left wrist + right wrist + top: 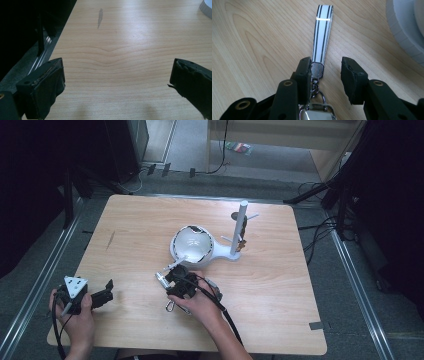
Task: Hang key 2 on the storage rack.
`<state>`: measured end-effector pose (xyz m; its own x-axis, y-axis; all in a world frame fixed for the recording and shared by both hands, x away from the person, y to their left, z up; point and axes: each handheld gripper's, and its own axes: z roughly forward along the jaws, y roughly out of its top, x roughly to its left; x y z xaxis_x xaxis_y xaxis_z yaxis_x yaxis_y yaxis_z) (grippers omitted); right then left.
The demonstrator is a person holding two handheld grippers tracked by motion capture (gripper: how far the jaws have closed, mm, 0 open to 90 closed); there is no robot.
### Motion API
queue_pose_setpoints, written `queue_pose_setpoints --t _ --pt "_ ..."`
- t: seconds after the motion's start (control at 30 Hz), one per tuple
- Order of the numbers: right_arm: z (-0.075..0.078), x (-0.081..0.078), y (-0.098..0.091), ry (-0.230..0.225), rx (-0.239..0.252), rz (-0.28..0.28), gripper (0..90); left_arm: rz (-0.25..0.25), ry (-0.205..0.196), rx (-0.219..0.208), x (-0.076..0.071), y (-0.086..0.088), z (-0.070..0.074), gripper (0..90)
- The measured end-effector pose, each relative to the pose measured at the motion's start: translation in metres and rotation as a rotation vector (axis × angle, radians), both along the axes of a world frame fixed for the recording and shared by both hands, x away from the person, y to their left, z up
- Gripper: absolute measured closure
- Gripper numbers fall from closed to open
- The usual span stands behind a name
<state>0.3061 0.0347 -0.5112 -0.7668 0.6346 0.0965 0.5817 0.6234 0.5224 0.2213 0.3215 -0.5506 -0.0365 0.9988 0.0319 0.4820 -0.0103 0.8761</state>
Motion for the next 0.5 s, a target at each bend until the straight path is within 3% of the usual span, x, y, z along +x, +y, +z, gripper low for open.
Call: queue_pose_setpoints --t 0.5 --pt "-0.005 0.007 0.014 0.047 -0.007 0.004 70.5 -0.003 0.001 0.001 0.0 0.0 0.0 0.0"
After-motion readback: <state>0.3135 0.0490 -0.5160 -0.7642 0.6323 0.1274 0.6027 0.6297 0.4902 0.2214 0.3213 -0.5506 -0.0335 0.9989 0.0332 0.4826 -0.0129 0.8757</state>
